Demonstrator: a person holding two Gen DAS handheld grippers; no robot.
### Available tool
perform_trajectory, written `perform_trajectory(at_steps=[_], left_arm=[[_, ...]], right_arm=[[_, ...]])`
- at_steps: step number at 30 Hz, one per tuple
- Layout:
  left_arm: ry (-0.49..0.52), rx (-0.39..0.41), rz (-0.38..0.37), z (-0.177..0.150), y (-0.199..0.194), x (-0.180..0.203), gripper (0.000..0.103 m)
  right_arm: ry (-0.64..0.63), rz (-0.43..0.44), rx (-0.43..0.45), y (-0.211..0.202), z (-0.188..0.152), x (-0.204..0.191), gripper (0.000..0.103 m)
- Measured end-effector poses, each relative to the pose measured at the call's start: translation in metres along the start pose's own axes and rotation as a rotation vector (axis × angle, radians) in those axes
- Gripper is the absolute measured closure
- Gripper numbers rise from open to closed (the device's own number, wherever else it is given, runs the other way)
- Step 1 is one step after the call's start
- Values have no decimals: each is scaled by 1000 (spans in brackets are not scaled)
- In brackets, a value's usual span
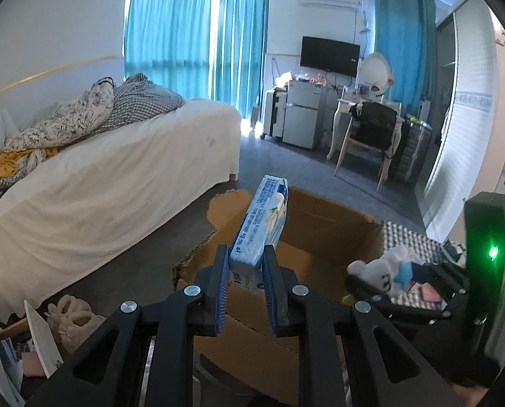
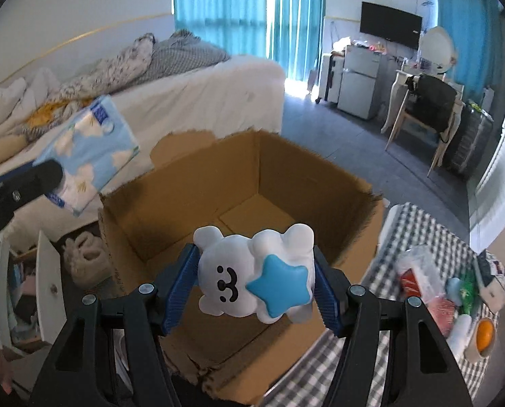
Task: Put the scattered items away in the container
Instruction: 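Carry both items over the cardboard box while right gripper releases the bunny inside, then open the left gripper to drop the tissue pack into the box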
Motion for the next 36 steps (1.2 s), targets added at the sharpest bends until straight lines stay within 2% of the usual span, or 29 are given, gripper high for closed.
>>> perform_trajectory(at_steps=[4, 8, 9, 12, 18, 26, 29, 30, 31, 33, 36], left_arm=[[5, -32, 2, -8, 17, -1, 85], [10, -53, -3, -16, 27, 0, 85], [11, -58, -6, -17, 29, 1, 85], [16, -67, -12, -20, 35, 4, 85], [33, -94, -24, -28, 46, 10, 84], [63, -147, -31, -46, 66, 27, 83], [71, -147, -26, -45, 69, 30, 76], [72, -144, -22, -44, 69, 30, 66], [73, -138, -18, -42, 70, 30, 50], [72, -119, -19, -37, 67, 31, 37], [80, -102, -26, -32, 62, 37, 32]], right_arm=[[11, 5, -39, 21, -10, 2, 39], [27, 3, -34, 26, -11, 5, 39], [35, 7, -29, 26, -10, 6, 36], [46, -10, -11, 22, -6, 12, 24], [66, -65, 42, 6, 2, 31, 23], [112, -124, 58, -17, -1, 61, 20], [135, -142, 62, -25, -3, 72, 20], [140, -146, 63, -26, -3, 74, 20], [144, -151, 62, -28, -4, 77, 20], [152, -158, 64, -32, -5, 81, 20], [160, -170, 70, -37, -5, 88, 19]])
Point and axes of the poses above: each gripper's, at about its wrist camera, not at the fingertips, and y roughly the way its jaws point, x to its right, z to its top, the point moved 9 cm from there along y, roughly the way its jaws point, and after that the axes turned 11 degrees about x, right-handed, at the moved point
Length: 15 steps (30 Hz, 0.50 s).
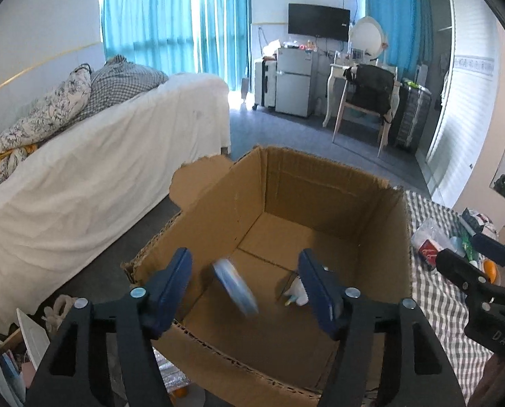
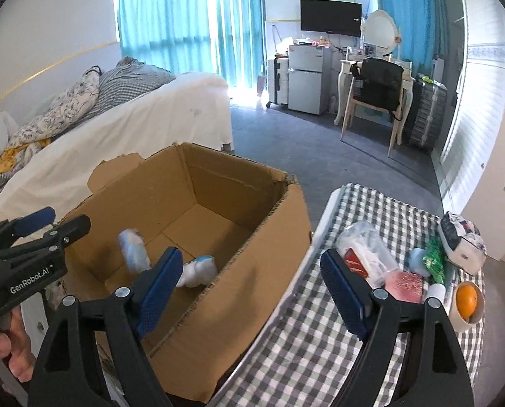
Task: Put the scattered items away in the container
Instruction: 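Open the left gripper to drop the tissue pack into the box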
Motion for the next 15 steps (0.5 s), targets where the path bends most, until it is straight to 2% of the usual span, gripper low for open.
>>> perform_trajectory(at_steps=[8, 10, 13, 15], left_arm=[[35, 31, -41, 12, -16, 33, 17], [46, 41, -48, 15, -22, 42, 8], [55, 70, -71, 21, -35, 61, 1], [61, 81, -87, 23, -41, 71, 0]], right_arm=[[25, -44, 22, -27, 0, 30, 18], [36, -57, 29, -36, 0, 40, 18], [46, -83, 43, -51, 0, 56, 17], [51, -110, 52, -62, 0, 69, 14]])
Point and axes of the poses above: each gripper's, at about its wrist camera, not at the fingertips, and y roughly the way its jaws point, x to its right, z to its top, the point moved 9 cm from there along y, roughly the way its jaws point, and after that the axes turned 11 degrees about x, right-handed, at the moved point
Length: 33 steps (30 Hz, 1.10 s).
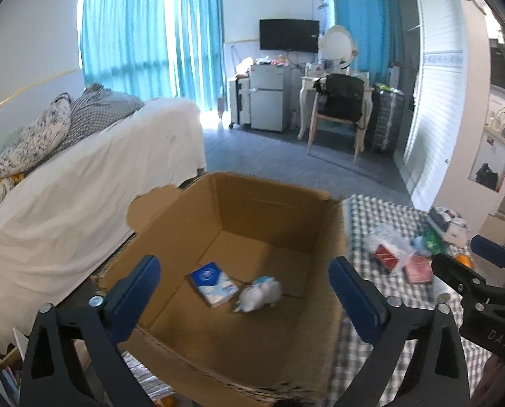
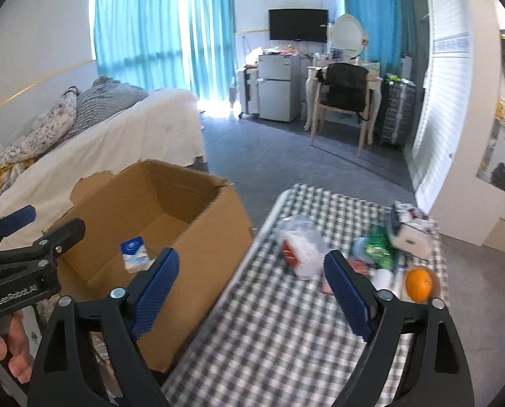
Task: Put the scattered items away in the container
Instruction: 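Open the left gripper to drop the tissue pack into the box, then move both grippers back over the table items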
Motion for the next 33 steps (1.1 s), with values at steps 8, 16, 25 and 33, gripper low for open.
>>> perform_trajectory(at_steps=[8, 16, 25, 33], left_arm=[[53, 26, -64, 11, -20, 61, 0], [108, 29, -134, 6, -31, 124, 0], [154, -3, -227, -12, -25, 194, 0], [172, -48, -315, -36, -9, 249, 0]], right_arm=[[40, -122, 31, -39, 0, 70, 0], [107, -268, -20, -66, -24, 149, 0], [177, -338, -33, -95, -51, 206, 0], [217, -367, -63, -93, -65, 235, 0]])
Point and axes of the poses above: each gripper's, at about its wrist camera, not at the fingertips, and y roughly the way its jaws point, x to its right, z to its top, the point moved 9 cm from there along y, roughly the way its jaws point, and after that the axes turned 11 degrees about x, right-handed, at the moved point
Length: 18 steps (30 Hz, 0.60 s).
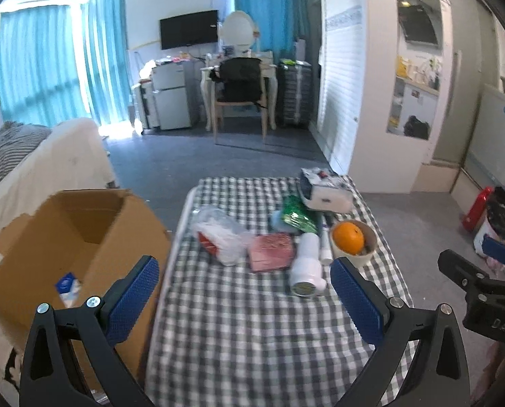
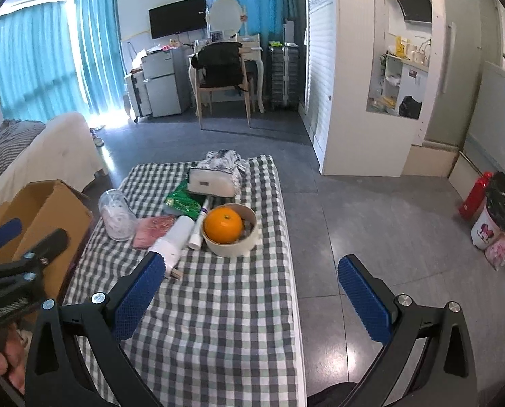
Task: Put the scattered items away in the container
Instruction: 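Move both grippers back over the table items, then grasp the white hair dryer with the left gripper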
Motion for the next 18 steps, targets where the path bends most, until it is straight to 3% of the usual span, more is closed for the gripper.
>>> perform_trajectory(at_steps=[14, 18], left_arm=[[37, -112, -109, -42, 79, 47, 0], [58, -139, -121, -55, 97, 58, 7]], right_arm=[[-27, -19, -44, 45, -8, 13, 0], [-19, -12, -68, 60, -14, 15, 0]])
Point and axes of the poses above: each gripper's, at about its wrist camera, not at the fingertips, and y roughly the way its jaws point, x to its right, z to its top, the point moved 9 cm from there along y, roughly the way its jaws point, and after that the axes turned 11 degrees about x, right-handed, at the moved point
